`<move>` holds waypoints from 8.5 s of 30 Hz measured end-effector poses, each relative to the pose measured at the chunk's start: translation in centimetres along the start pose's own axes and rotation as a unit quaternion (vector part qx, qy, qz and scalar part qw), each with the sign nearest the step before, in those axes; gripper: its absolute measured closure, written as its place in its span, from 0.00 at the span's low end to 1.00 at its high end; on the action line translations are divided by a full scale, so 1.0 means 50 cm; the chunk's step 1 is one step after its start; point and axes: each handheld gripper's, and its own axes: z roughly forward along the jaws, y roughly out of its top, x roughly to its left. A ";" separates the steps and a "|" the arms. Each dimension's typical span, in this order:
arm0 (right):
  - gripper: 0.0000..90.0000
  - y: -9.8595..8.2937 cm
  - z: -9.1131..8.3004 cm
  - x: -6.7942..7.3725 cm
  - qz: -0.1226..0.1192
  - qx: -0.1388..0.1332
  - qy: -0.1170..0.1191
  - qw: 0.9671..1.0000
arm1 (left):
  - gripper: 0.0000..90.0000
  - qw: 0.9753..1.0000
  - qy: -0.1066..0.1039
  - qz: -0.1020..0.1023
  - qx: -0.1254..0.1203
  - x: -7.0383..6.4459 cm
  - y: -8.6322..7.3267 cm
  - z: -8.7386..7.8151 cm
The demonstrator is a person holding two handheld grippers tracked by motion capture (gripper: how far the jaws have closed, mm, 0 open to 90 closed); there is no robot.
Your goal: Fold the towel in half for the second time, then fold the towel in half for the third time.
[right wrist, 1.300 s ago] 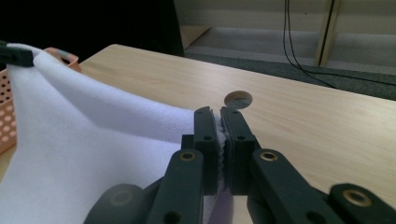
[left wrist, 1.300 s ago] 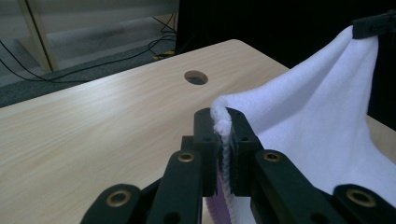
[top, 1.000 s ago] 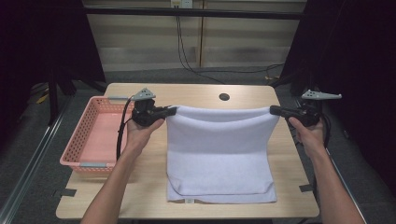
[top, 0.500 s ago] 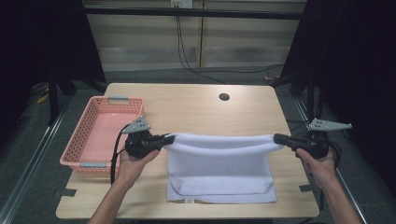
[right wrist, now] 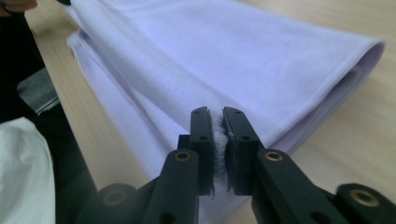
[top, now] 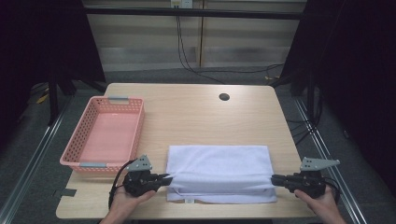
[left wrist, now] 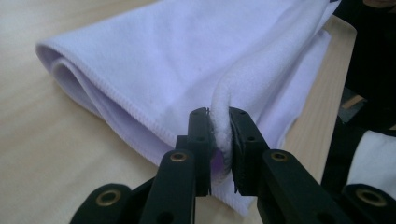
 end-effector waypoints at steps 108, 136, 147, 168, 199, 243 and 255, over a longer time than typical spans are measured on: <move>0.55 0.171 0.467 0.292 -0.210 0.054 0.053 0.975 | 0.36 0.992 0.100 -0.081 0.010 0.213 0.142 0.137; 0.87 0.230 0.419 0.259 -0.103 0.027 0.078 0.991 | 0.91 0.995 0.011 -0.100 -0.021 0.205 0.157 0.138; 0.88 0.261 0.394 0.259 -0.091 -0.013 0.095 0.991 | 0.92 0.994 0.000 -0.102 -0.045 0.206 0.193 0.104; 0.88 0.394 0.391 0.361 -0.139 -0.060 0.111 0.982 | 0.92 0.992 0.048 -0.088 -0.076 0.190 0.260 -0.048; 0.83 0.217 0.269 0.258 -0.051 -0.108 0.046 0.992 | 0.87 1.000 0.020 -0.019 0.015 0.059 0.330 0.209; 0.86 0.153 0.229 0.116 0.038 0.009 -0.099 0.994 | 0.48 0.994 -0.016 0.054 0.091 -0.076 0.091 0.178; 0.49 0.094 0.186 0.075 0.059 0.012 -0.142 0.988 | 0.42 0.995 -0.019 0.047 0.085 -0.080 0.068 0.143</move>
